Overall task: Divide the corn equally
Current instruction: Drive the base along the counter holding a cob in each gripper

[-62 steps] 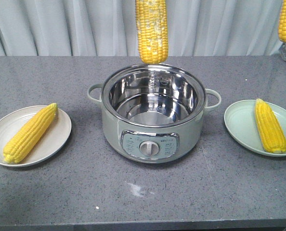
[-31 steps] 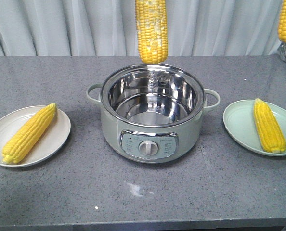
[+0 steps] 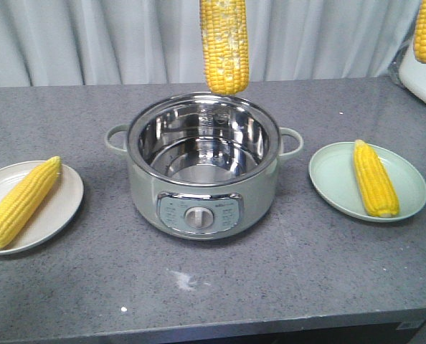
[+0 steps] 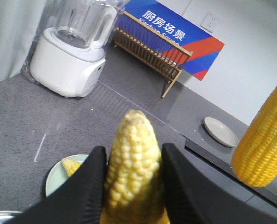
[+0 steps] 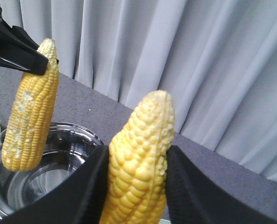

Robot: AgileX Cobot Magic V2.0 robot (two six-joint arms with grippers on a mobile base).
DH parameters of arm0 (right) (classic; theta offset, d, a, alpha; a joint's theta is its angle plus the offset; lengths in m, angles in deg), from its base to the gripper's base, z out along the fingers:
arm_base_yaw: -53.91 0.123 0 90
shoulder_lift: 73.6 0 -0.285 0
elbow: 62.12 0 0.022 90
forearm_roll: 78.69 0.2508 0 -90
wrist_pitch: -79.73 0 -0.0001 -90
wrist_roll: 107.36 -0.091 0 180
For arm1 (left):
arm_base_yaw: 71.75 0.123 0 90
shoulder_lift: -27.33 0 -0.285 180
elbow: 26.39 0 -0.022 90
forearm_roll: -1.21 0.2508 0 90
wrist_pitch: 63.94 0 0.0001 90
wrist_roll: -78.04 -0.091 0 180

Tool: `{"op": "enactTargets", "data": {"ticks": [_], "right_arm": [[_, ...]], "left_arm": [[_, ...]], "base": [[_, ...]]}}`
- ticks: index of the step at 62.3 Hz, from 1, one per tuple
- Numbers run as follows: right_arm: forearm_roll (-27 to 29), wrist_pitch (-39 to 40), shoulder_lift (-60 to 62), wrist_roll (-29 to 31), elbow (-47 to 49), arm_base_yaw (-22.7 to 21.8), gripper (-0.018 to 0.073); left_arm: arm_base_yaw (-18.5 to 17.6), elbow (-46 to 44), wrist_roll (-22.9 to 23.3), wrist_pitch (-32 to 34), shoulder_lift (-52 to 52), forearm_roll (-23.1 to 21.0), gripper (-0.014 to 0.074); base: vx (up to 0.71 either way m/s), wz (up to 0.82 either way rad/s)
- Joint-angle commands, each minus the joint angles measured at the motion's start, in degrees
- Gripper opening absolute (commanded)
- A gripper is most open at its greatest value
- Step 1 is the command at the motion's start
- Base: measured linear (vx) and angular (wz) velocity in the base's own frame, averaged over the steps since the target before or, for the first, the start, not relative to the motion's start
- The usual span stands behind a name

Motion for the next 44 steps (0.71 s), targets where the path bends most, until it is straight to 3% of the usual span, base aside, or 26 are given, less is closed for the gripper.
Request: {"op": "enactTargets", "data": {"ticks": [1,44], "right_arm": [[1.3,2.0,0.8,0.1,1.2,-0.3,-0.0004],[1.3,2.0,0.8,0.1,1.2,-0.3,-0.0004]], "left_arm": [[0.0,-3.8,0.6,1.6,4.0,-3.3,-0.0007],[0.0,-3.8,0.6,1.6,4.0,-3.3,-0.0007]], "base": [[-0.01,-0.17],[-0.01,-0.24]]}}
